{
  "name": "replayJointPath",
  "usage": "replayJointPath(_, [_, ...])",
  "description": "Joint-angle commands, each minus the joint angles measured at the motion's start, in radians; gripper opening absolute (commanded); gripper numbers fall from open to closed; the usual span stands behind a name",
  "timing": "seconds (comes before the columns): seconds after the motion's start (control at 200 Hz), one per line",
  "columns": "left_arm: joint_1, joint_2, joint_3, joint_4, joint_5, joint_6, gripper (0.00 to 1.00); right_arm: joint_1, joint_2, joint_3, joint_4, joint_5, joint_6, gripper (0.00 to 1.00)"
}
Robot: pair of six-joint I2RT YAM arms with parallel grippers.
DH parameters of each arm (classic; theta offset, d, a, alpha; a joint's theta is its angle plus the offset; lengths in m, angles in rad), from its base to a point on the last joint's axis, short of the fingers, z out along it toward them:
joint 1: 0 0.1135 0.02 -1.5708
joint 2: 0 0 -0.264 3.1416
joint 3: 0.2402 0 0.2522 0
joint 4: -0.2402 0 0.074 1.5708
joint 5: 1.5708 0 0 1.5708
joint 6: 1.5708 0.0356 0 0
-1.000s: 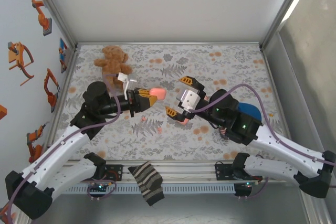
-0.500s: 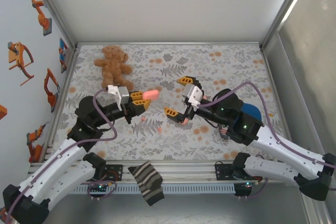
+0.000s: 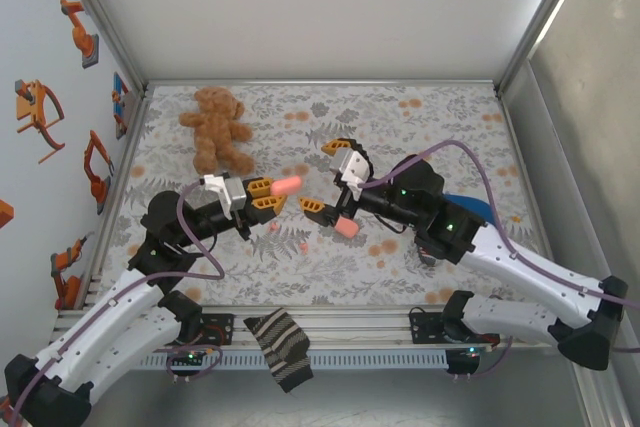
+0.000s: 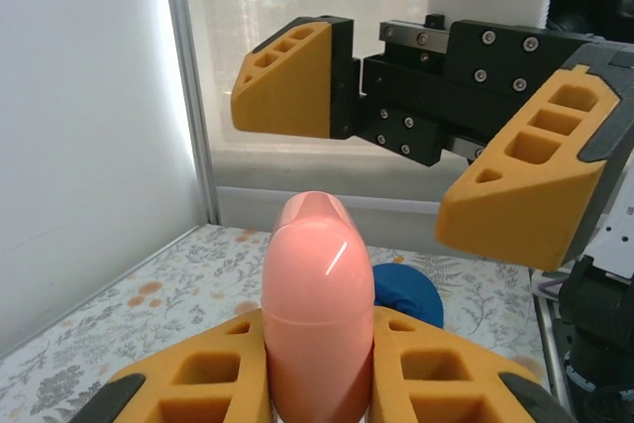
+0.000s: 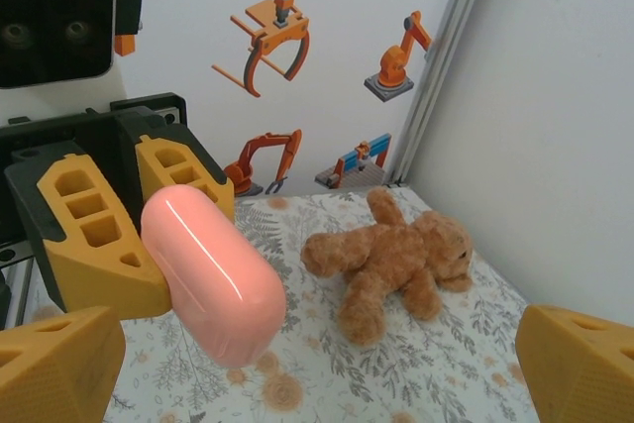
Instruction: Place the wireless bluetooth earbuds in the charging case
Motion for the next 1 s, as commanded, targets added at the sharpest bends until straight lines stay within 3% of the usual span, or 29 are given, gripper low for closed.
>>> replayJointPath(0.0, [-0.006, -0.007, 0.001, 0.039, 0.027, 0.029, 0.1, -0.005, 0.017, 0.049, 0.026, -0.002, 0.011, 0.99])
replayJointPath(0.376, [-0.017, -0.004, 0.001, 0.049, 0.051, 0.005, 0.1, -0.037, 0.046, 0.084, -0.008, 0.053, 0.026, 0.99])
replayJointPath(0.992, [-0.031, -0.004, -0.003, 0.036, 0.045, 0.008, 0.09, -0.097, 0.06, 0.114, -0.021, -0.001, 0.072, 0.99])
